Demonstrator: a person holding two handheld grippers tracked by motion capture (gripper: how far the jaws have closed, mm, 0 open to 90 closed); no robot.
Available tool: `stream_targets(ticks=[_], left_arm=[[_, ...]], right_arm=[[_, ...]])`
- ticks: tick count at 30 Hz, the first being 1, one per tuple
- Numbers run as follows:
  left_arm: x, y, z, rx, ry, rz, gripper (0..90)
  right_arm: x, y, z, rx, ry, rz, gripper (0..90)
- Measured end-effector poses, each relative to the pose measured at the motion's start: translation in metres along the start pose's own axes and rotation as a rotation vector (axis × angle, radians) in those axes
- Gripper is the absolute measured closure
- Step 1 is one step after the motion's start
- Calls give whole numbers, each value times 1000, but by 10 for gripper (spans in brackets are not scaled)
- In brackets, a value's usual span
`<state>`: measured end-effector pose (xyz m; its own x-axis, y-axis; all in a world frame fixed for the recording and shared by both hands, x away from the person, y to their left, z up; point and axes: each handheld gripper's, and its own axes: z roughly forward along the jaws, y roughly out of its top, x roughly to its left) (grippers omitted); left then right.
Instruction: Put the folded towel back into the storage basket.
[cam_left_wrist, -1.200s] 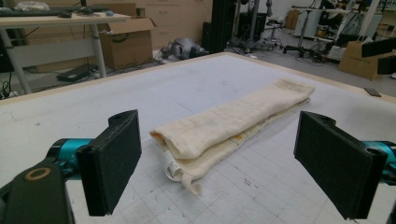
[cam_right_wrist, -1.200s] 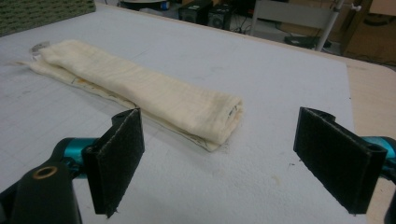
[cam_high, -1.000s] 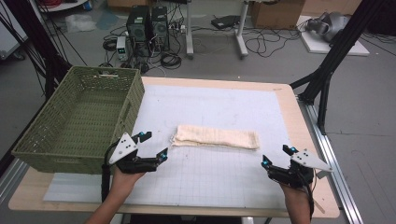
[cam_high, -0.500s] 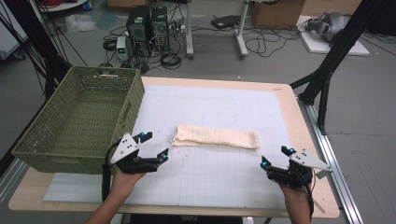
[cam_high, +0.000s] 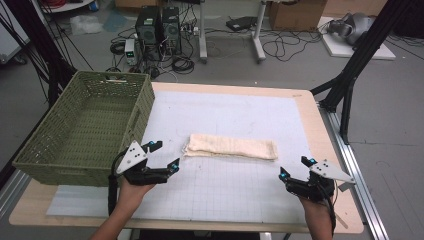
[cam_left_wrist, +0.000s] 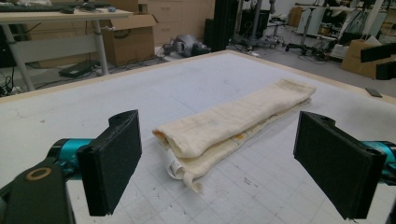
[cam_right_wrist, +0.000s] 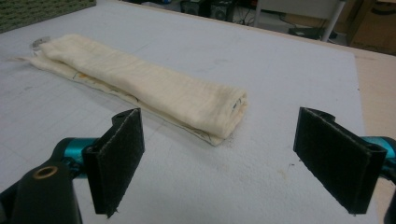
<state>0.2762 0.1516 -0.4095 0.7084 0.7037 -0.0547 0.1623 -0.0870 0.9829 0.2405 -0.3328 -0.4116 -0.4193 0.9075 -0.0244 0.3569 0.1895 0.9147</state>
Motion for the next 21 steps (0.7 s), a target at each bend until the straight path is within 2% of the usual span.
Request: stream_targets(ticks=[11, 21], left_arm=[[2, 13, 4, 33, -34, -23, 155], [4, 31, 19, 48, -66, -33, 155]], right_arm=[[-1, -1, -1, -1, -4, 9, 150], [-1, 0, 0, -2, -2, 9, 150]])
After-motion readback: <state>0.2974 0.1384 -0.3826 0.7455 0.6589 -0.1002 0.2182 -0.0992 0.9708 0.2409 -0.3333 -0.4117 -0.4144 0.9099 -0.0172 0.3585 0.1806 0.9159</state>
